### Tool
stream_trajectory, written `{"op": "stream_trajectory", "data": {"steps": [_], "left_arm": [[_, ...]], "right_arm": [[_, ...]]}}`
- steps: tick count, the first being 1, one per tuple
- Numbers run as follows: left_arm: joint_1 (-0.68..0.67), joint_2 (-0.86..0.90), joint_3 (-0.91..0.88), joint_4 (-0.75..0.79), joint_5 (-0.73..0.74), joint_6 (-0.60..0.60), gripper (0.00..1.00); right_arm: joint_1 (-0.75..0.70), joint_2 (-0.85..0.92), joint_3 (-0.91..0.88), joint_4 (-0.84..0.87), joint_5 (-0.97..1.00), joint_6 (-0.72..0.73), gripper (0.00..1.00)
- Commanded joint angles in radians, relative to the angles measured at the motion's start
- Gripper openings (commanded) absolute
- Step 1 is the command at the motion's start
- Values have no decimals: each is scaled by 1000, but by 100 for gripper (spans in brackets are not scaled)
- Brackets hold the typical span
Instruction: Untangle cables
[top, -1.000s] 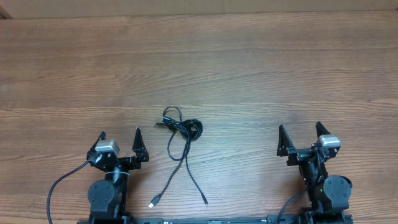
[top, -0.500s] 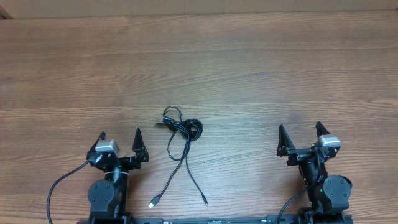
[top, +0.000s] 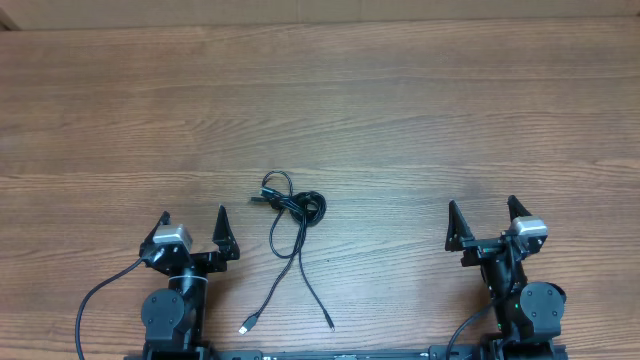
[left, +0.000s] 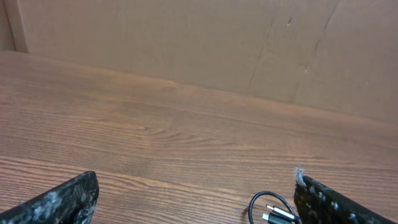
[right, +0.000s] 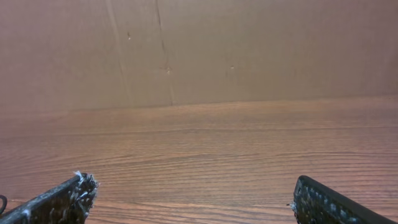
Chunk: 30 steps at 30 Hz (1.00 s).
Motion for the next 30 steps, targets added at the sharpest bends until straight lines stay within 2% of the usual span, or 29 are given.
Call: {"op": "stream_trajectory", "data": {"steps": [1,19,30], "left_arm": [[7,-10,-3,3,-9,19,100],[5,-10,6,-13,48,43,100],[5,-8,287,-379,58,77,100]], "right_arm": [[-2,-12,-10,3,-6,-4,100],[-2,-12,-10,3,-6,-4,100],[-2,-12,-10,3,-6,-4,100]]}}
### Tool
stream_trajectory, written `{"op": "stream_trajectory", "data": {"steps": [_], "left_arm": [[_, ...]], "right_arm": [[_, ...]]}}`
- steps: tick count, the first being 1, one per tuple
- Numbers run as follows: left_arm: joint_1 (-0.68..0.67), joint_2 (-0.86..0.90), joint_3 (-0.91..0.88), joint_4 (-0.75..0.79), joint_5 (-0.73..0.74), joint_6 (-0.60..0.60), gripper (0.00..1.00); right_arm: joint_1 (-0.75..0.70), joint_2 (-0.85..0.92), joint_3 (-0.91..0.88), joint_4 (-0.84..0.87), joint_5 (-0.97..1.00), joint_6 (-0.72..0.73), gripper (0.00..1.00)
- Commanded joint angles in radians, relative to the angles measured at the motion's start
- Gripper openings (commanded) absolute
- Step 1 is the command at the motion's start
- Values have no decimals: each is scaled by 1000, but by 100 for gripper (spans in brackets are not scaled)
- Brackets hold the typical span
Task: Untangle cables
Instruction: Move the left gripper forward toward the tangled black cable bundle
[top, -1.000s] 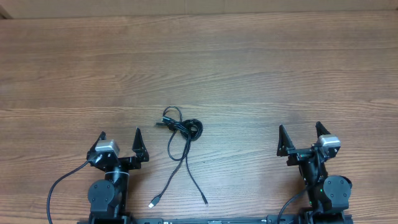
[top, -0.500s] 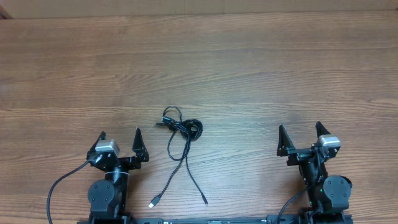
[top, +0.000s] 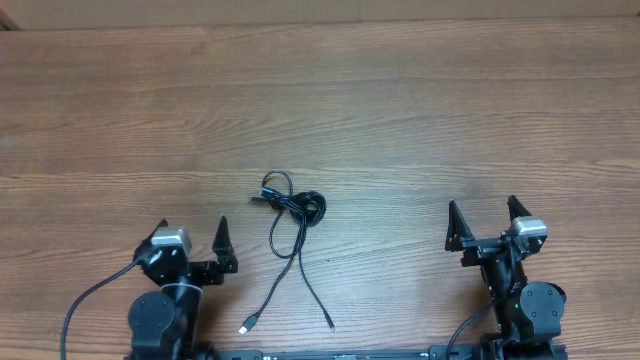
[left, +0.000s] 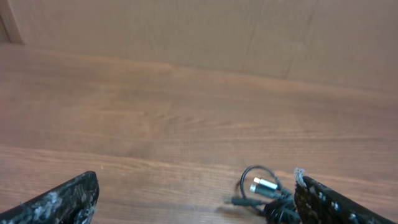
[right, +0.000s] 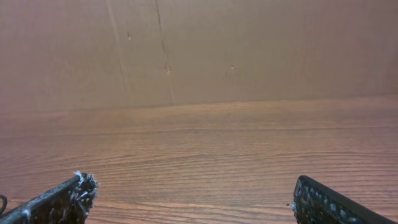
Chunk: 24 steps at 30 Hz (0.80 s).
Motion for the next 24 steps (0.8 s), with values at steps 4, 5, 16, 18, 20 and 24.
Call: {"op": "stream_trajectory", "data": {"steps": [4,5,16,18,20,24], "left_arm": [[5,29,169,-190,44,85,100],[5,53,195,-218,45,91,100],[5,471,475,-364,201,91,100],[5,553,521,-391,228,91,100],[5,606,545,-405,246,91,100],[5,686,560,-403,304,87,100]], "right_arm": [[-2,-12,-10,3,-6,-4,100],[-2,-12,-10,3,-6,-4,100],[-2,-12,-10,3,-6,-4,100],[-2,-12,-10,3,-6,-4,100],[-2,-12,-10,3,-6,-4,100],[-2,-12,-10,3,-6,-4,100]]}}
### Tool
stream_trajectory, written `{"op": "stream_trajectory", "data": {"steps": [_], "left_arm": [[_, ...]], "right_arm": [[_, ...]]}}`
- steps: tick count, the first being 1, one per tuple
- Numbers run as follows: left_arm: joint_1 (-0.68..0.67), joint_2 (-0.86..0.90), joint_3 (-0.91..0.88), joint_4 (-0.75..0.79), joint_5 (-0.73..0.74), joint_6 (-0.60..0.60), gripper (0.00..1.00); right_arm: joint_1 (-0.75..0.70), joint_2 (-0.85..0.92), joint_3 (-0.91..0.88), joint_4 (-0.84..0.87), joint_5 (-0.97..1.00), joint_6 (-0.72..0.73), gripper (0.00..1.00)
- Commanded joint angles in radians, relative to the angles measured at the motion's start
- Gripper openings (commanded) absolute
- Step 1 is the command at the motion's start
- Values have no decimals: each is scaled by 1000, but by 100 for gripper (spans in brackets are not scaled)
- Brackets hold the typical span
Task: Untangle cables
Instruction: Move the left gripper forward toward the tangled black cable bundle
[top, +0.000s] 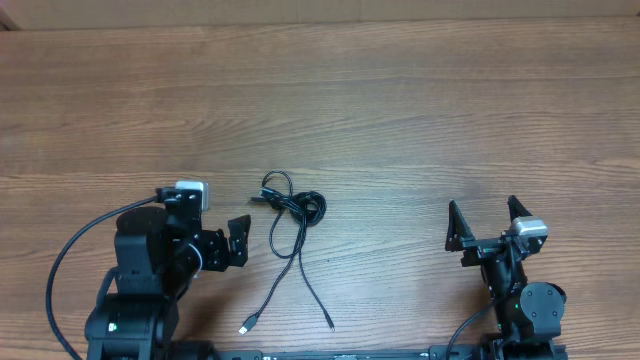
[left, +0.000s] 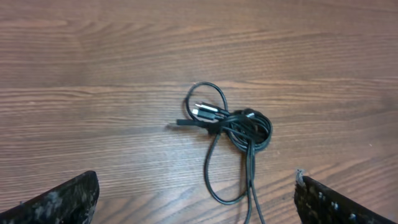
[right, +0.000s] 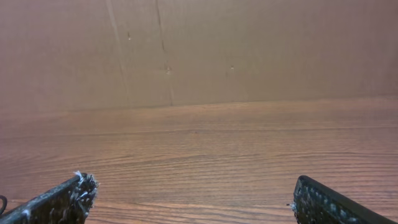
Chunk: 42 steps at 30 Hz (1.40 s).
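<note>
Two thin black cables (top: 290, 205) lie knotted together mid-table, their tails running toward the front edge and ending in a USB plug (top: 247, 326) and a small plug (top: 330, 322). The left wrist view looks down on the knot (left: 244, 126), a loop and a silver-tipped connector (left: 202, 112). My left gripper (top: 232, 245) is open just left of the tangle, tilted down, its fingertips (left: 87, 186) wide apart with only a cable loop on the table between them. My right gripper (top: 485, 222) stands open at the front right, far from the cables, nothing between its fingers (right: 68, 193).
The table (top: 420, 110) is brown wood grain. A cardboard wall (right: 205, 50) stands along its far edge. The left arm's own grey lead (top: 70, 270) curves by its base.
My left arm has come forward and tipped down, so its camera now looks straight onto the tangle instead of across the table. The cables and the right arm have not moved.
Both grippers stood open at the front edge, the tangle lying between them. Then the left wrist view had dipped a little, showing more of the knot. Now the left gripper hangs open just left of the tangle; the right arm stayed still throughout.
</note>
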Motion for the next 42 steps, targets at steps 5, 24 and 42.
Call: {"op": "stream_trajectory", "data": {"steps": [5,24,42], "left_arm": [[5,32,36,0,45,26,100],[5,33,36,-17,42,71,100],[5,124,36,-42,42,72,100]], "right_arm": [[-2,-10,-10,3,-6,-4,100],[-2,-10,-10,3,-6,-4,100],[-2,-10,-10,3,-6,-4,100]]}}
